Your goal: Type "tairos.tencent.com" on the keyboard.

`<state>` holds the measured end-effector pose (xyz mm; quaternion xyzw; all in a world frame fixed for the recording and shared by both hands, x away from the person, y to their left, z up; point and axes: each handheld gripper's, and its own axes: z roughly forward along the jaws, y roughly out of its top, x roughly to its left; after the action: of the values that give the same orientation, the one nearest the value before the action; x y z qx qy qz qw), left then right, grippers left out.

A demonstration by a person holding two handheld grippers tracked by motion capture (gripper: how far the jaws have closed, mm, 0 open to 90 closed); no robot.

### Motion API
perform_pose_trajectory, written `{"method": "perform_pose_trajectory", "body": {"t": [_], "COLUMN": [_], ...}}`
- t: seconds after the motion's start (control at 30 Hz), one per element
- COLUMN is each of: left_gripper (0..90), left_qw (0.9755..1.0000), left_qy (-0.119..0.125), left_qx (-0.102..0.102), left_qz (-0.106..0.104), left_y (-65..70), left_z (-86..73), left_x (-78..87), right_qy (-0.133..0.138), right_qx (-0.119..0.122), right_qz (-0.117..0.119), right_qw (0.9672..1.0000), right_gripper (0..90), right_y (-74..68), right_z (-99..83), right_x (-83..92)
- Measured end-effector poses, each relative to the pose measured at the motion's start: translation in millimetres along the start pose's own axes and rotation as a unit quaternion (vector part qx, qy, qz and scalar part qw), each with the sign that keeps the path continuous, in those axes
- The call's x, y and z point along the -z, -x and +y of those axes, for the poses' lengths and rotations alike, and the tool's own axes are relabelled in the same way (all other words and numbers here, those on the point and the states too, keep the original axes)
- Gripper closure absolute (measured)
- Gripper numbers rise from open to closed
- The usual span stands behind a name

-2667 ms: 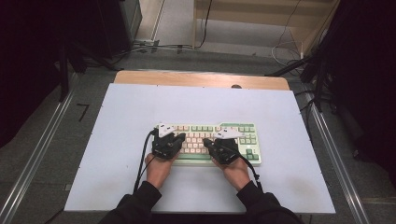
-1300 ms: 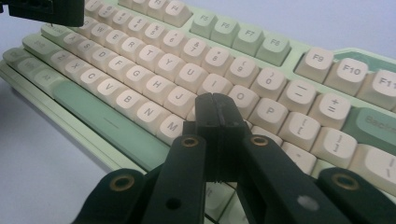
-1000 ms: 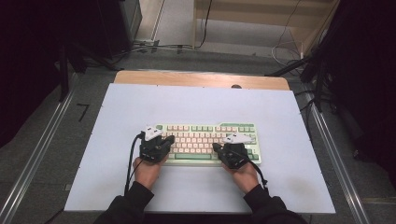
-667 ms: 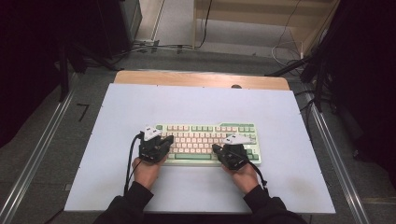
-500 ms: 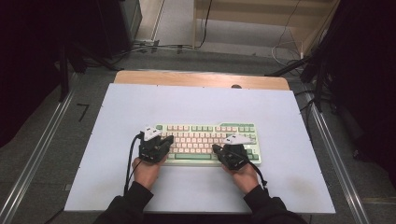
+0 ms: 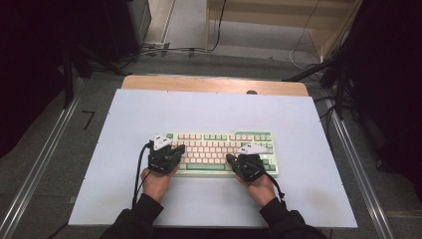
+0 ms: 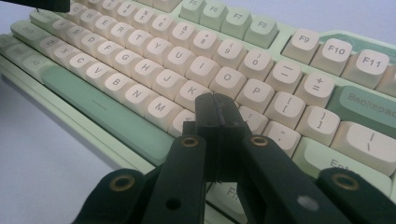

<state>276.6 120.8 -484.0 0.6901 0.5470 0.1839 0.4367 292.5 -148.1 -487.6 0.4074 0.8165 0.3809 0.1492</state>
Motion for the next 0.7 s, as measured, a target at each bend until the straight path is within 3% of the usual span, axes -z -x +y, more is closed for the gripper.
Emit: {"method": "perform_pose_trajectory", "body": {"t": [0.43,0.7], "left_gripper": [90.0,90.0], "left_qw": [1.0,1.0], "left_qy": [0.001,0.0], "left_qx": [0.001,-0.001], "left_qz": [0.0,0.001], "left_y": [0.0,0.5], "left_z": [0.0,0.4], "left_x": [0.2,0.3], "right_qy": [-0.006,0.016], "right_qx": [-0.001,-0.003], "right_qz": [0.001,0.011], "right_qw": [1.0,0.9998], "right_gripper": [87.6,87.6], "right_y": [-0.9,-5.3], "right_z": [-0.9,9.9], "right_x": [-2.3,2.7]}}
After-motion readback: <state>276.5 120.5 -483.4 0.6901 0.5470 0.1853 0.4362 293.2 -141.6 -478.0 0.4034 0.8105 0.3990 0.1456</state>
